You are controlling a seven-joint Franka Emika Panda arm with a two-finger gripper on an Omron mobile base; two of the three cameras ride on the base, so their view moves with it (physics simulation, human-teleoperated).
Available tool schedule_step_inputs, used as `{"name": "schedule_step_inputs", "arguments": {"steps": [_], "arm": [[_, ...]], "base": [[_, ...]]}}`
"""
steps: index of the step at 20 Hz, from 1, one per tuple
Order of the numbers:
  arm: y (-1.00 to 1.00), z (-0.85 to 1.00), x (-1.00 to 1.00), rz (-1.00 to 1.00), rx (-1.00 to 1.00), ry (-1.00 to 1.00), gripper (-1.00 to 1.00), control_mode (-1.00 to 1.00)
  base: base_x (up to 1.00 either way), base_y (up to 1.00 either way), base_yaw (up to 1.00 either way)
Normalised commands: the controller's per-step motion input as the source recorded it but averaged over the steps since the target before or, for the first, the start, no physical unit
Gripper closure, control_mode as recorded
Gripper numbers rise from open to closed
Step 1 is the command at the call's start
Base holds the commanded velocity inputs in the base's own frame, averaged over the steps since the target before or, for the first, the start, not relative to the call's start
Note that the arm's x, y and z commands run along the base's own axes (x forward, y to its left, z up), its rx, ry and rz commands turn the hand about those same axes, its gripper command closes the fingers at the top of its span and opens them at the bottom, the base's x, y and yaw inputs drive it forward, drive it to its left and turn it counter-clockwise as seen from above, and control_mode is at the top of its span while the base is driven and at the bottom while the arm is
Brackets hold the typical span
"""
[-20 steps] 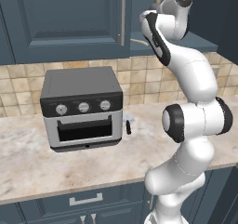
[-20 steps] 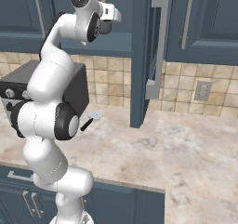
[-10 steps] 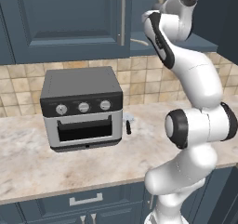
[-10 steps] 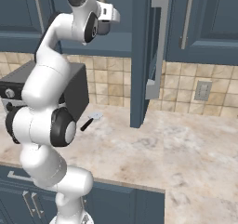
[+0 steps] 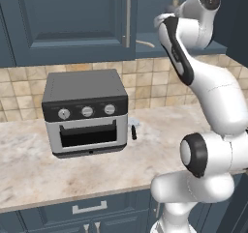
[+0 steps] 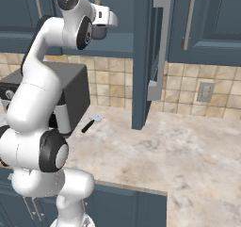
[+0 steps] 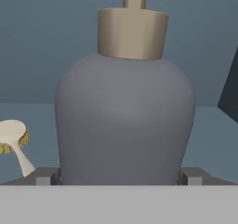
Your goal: Pick the dish brush and soap dispenser from the cabinet and place them on the counter.
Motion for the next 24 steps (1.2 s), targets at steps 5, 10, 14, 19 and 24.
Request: {"name": "schedule_step_inputs", "arguments": {"steps": [5, 10, 14, 19, 24], "arm": [[-0.01, 0.0, -0.77, 0.0, 0.0, -0.02, 1.0, -1.0], [-0.03, 0.0, -0.88, 0.0, 0.0, -0.02, 1.0, -1.0], [-0.01, 0.0, -0.98, 0.0, 0.01, -0.04, 1.0, -1.0], [0.0, 0.0, -0.98, 0.0, 0.01, -0.04, 1.0, -1.0], [0.0, -0.01, -0.98, 0.0, 0.01, -0.04, 1.0, -1.0]], "base": [[0.0, 0.0, 0.0], [0.0, 0.0, 0.0], [0.0, 0.0, 0.0], [0.0, 0.0, 0.0], [0.0, 0.0, 0.0]]}}
